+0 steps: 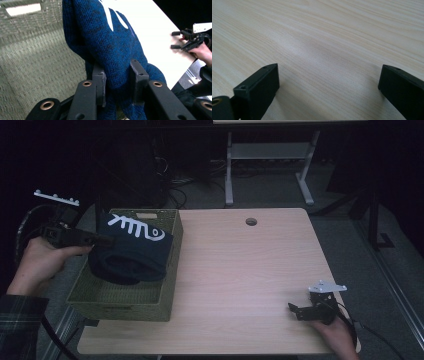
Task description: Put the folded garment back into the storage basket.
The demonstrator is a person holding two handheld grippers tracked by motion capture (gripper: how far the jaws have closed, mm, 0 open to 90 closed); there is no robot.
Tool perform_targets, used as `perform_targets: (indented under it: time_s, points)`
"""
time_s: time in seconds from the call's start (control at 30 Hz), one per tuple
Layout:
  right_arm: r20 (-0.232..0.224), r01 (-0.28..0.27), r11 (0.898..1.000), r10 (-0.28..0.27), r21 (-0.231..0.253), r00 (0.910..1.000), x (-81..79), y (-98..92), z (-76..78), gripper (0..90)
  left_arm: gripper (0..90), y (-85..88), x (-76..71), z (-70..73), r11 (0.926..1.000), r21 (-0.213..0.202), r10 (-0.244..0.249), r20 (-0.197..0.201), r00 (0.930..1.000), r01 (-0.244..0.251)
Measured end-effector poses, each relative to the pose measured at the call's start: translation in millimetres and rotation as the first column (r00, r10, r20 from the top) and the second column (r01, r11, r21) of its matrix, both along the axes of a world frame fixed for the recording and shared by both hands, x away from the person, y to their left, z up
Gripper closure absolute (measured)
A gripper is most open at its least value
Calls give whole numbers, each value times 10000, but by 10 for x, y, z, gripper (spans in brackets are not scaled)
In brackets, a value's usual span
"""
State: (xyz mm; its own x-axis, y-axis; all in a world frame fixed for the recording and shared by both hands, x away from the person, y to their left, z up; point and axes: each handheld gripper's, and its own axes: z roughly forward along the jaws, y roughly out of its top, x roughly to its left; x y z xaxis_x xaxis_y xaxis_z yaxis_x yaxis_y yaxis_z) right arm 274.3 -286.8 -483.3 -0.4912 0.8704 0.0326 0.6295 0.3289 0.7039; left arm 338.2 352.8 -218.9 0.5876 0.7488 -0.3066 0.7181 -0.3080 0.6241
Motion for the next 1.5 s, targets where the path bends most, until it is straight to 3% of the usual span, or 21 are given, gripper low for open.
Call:
perform_targets:
  time_s: [0.27,0.6,1.0,1.27,1.43,1.47,1.5]
  points:
    - [16,37,10000,-37,-28,10000,3,-4,0,29,708,180,15,-227,9995,-201,230,-353,9991,-237]
    - [52,60,10000,-60,-55,10000,7,-5,-1,29,708,236,48,-473,9985,-488,234,-615,9978,-265]
    - [53,109,9999,-108,-49,9999,7,-2,-1,29,708,338,45,-625,9980,-556,241,-864,9960,-290]
    - [49,112,9999,-112,-48,9999,7,-2,-1,29,708,289,77,-673,9918,-1280,-145,-984,9950,19]
    - [47,112,9999,-112,-48,9999,7,-2,-1,29,704,265,147,-746,9990,-436,-13,-994,9951,-31]
    - [46,111,9999,-111,-49,9999,7,-2,-1,29,700,269,187,-805,9999,51,137,-984,9951,-132]
    - [46,111,9999,-111,-49,9999,7,-2,-1,29,699,269,187,-805,9999,51,137,-984,9951,-132]
